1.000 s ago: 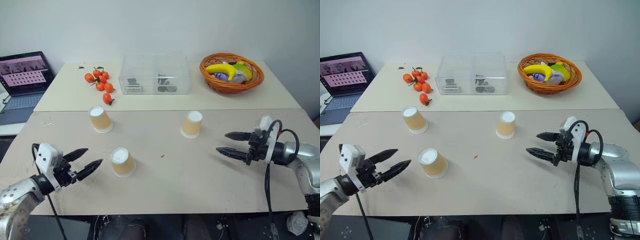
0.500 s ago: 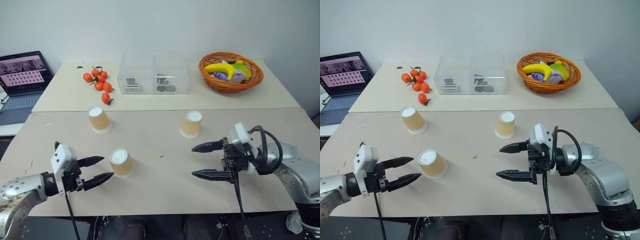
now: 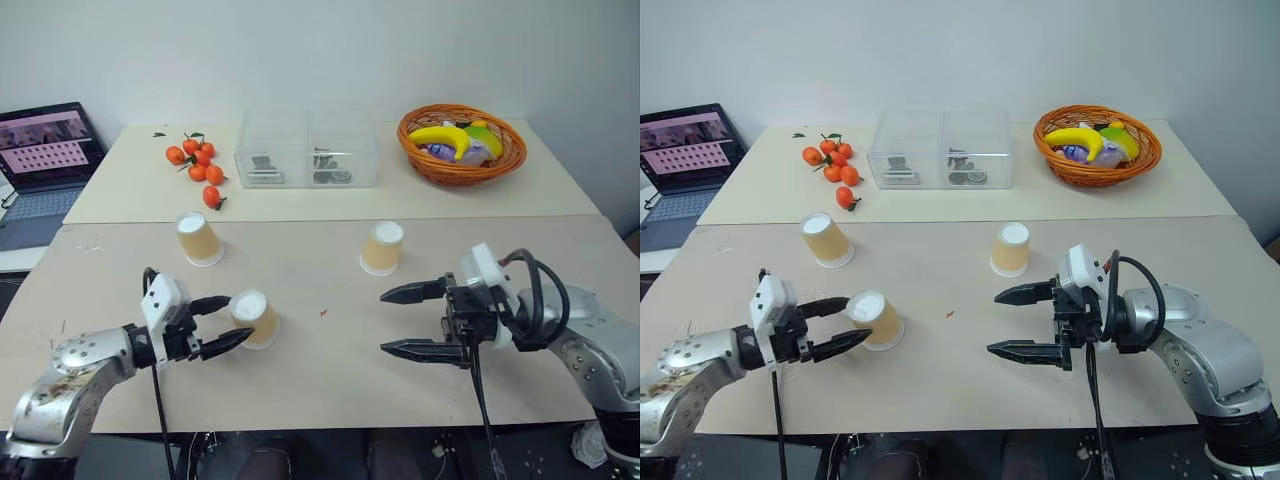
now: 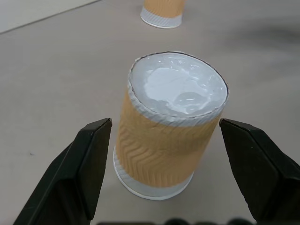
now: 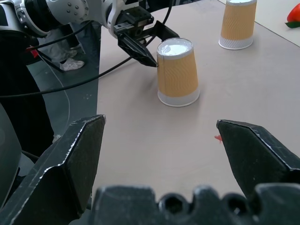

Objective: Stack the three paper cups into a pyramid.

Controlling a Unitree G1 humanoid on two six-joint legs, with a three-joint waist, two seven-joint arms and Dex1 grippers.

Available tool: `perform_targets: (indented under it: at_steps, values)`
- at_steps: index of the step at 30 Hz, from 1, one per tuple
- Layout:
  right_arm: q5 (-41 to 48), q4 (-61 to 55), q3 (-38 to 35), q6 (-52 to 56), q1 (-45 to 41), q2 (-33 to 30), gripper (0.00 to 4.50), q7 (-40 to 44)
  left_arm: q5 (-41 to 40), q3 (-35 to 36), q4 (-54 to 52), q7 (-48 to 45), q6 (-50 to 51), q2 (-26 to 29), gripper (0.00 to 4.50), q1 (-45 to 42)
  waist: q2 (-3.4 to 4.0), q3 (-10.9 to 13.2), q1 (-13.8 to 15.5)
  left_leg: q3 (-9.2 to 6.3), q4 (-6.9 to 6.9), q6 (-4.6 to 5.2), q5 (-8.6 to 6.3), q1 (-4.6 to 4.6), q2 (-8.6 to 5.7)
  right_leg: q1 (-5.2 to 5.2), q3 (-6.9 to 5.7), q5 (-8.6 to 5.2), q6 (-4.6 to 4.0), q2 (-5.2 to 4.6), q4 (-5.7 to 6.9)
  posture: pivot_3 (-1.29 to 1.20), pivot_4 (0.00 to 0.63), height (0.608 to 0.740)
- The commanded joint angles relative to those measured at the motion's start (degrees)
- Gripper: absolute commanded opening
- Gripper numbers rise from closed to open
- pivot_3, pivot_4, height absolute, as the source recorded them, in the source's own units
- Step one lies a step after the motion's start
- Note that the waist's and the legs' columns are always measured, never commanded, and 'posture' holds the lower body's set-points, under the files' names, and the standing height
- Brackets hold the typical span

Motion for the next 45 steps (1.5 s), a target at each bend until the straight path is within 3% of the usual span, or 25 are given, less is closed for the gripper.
perform_targets:
  at_steps: [1, 10, 16, 22, 29, 37, 45]
  values:
    - [0.91, -1.94, -2.33, -0.57, 0.56, -0.56, 4.5, -0.87, 2.23, -1.68, 0.83, 1.33, -2.32, -1.44, 3.91, -2.59, -0.01, 0.0, 0.01, 0.0, 0.0, 0.0, 0.0, 0.0, 0.0, 0.0, 0.0, 0.0, 0.0, 0.0, 0.0, 0.0, 0.15, 0.728]
    - [0.77, -2.75, -2.04, -1.27, 1.79, 0.01, 4.5, -2.62, 2.42, -4.48, 1.39, 1.42, -1.75, -4.16, 3.91, -6.7, -0.01, 0.0, -0.02, 0.0, 0.04, 0.0, 0.0, 0.0, 0.0, 0.01, 0.0, -0.04, 0.07, 0.0, 0.01, 0.0, 0.15, 0.728]
    - [0.45, -2.3, -1.5, -1.6, 1.27, 0.67, 4.5, -3.33, 3.51, -4.74, 3.51, 2.79, -2.5, -6.08, 2.58, -9.95, -0.01, 0.0, -0.13, 0.0, 0.05, 0.0, 0.0, 0.01, 0.0, 0.01, 0.0, -0.03, 0.08, 0.0, 0.02, 0.0, 0.15, 0.728]
    - [0.45, -2.15, -1.79, -1.64, 1.42, 0.7, 4.5, -3.57, 5.14, -6.21, 4.01, 3.74, -2.4, -7.05, 2.58, -11.7, -0.02, 0.0, 0.01, 0.0, 0.07, 0.0, 0.0, -0.01, -0.01, 0.01, 0.0, -0.02, 0.05, 0.0, 0.01, 0.0, 0.15, 0.728]
    - [0.58, -2.35, -1.61, -1.35, 1.03, 0.86, 4.5, -4.09, 3.73, -12.74, 5.26, 1.16, -0.1, -12.58, 2.58, -20.89, -0.04, 0.01, 0.66, 0.0, 0.2, -0.01, 0.0, -0.02, -0.04, 0.07, 0.0, 0.02, 0.13, 0.0, 0.0, 0.0, 0.15, 0.728]
    - [2.68, -5.37, -3.89, -0.02, 3.22, -0.14, 4.5, -5.43, 6.04, -19.83, 11.57, -5.32, -2.88, -15.34, 2.58, -26.03, -0.04, 0.01, 0.32, 0.0, 0.19, 0.0, 0.01, -0.02, -0.04, 0.06, 0.01, 0.05, 0.08, 0.0, -0.01, 0.0, 0.15, 0.728]
    - [2.15, -3.05, -7.93, -0.94, 5.15, 0.25, 4.5, -8.15, 8.24, -20.9, 18.97, -8.45, -6.15, -17.51, 2.58, -29.27, -0.05, 0.01, 0.53, 0.0, 0.25, 0.0, 0.01, -0.04, -0.05, 0.08, 0.01, 0.04, 0.11, 0.0, -0.01, 0.0, 0.15, 0.728]
